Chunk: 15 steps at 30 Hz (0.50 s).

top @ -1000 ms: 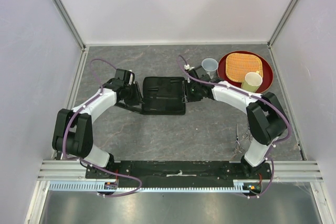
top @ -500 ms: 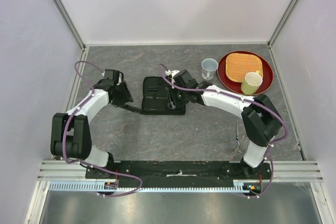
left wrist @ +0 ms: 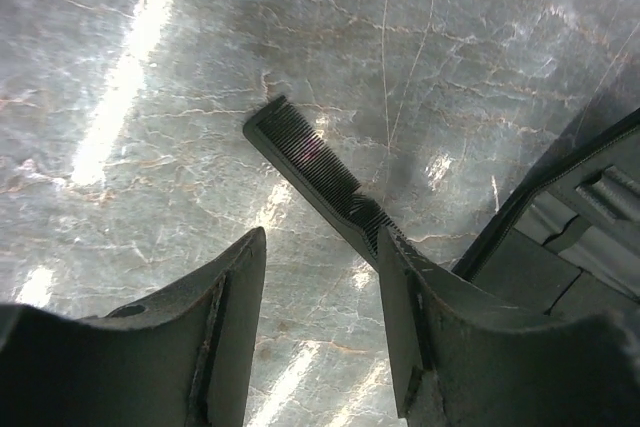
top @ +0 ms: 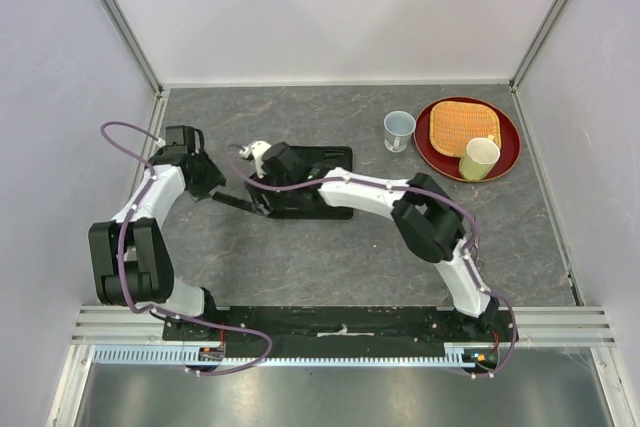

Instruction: Sort the hair-cutting tools

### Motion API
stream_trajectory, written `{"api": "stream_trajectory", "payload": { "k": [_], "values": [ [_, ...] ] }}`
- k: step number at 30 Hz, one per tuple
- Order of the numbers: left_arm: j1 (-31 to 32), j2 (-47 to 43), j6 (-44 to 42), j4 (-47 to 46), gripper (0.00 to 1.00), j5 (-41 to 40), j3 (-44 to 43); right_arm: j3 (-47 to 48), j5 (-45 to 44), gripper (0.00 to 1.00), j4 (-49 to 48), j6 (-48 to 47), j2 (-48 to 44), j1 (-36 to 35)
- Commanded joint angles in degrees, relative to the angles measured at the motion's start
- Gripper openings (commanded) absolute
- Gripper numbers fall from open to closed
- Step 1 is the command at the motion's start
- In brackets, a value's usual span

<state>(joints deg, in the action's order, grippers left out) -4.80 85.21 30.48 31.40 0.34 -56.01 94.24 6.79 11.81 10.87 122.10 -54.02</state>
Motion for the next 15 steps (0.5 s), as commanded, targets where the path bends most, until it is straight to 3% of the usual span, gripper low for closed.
{"api": "stream_trajectory", "payload": {
  "k": [1,5,15],
  "values": [
    [-0.9,-4.0,4.1,2.9,0.56,-5.8,-3.5,8.3,-3.0,0.7,-2.5,-4.5,6.6,-2.2],
    [-1.1,-5.9,5.6,2.1,0.56,-4.6,-1.4,13.0,-5.3,0.74,-2.7,-5.8,11.4,-2.8],
    [-2.1,-7.3,7.7,1.7,0.58,-3.4,3.5,16.5,-4.9,0.7,2.1,-4.9,17.4,-4.0]
  ]
}}
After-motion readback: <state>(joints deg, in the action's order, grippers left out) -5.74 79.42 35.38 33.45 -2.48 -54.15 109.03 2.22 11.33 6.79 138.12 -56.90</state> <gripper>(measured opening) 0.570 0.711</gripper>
